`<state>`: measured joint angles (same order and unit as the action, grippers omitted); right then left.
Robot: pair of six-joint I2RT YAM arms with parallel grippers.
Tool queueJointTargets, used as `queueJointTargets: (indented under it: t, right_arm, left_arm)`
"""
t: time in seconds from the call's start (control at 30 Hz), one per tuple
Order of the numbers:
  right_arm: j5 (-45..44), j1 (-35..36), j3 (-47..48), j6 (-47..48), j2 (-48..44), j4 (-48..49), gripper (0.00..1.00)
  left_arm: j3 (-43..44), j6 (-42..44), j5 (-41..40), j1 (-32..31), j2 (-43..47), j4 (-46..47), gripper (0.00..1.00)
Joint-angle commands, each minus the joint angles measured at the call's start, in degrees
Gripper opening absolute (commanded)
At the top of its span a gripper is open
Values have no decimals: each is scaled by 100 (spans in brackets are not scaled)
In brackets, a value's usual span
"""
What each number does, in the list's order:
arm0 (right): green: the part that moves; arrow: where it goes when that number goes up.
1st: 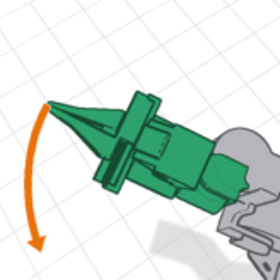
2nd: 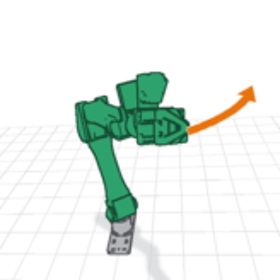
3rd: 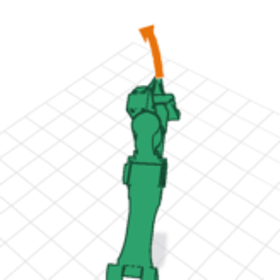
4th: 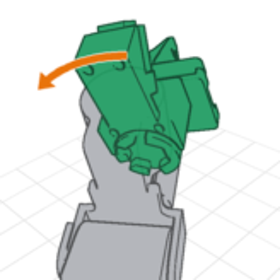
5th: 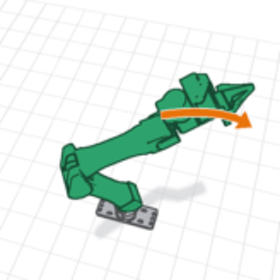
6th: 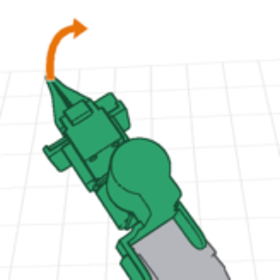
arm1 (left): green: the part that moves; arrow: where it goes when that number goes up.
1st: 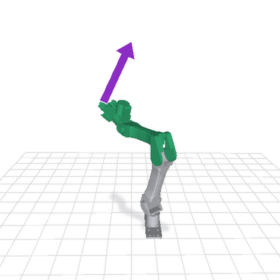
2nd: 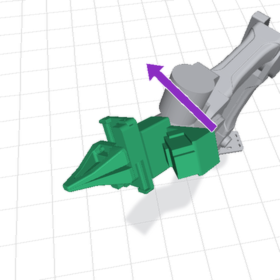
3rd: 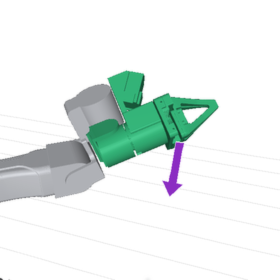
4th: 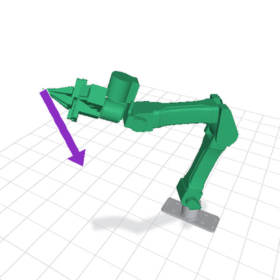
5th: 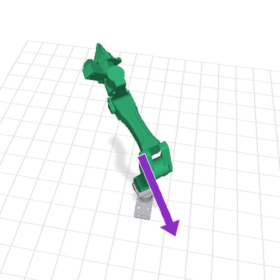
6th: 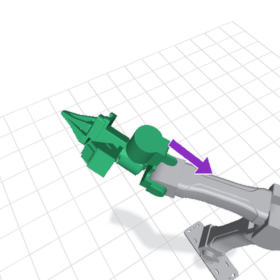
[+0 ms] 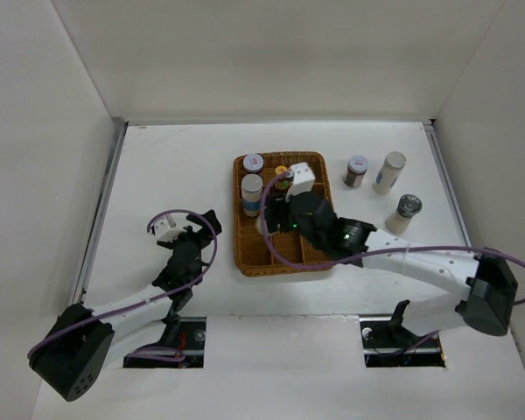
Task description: Organize the condiment bottles
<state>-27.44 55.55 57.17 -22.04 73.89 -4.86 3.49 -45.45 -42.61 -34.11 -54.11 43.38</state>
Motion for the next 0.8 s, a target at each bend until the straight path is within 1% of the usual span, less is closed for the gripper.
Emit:
queueJointTargets:
  t: [0.0,0.1,0.27,0.4,0.5,0.57,0.67,0.73,0.77]
  right_arm:
    - [256,399,584,-107,397,749,52]
    - [494,505,830,-98,863,908,52]
    - [372,540,884,-81,1417,917,53]
    - [327,628,866,-72,1760,820,55]
    - [292,707,858,-72,2015,803,58]
    - [231,751,858,-72,2042,803,65]
    - [169,769,858,-63,1841,820,86]
    - [169,769,823,15,1551,803,94]
    - [152,734,753,59,1332,803,96]
  left_arm:
    - [29,-60,16,75,67,233,96]
    - [21,-78,60,84,119,206,96]
    - [21,-87,69,84,84,215,96]
    - [12,-95,86,84,76,233,96]
    - [21,-104,104,76,58,233,96]
    - [21,-104,113,75,93,233,96]
    - [29,-104,113,93,6,233,96]
    - [29,-113,121,76,49,233,96]
    - [29,-113,121,75,67,224,96]
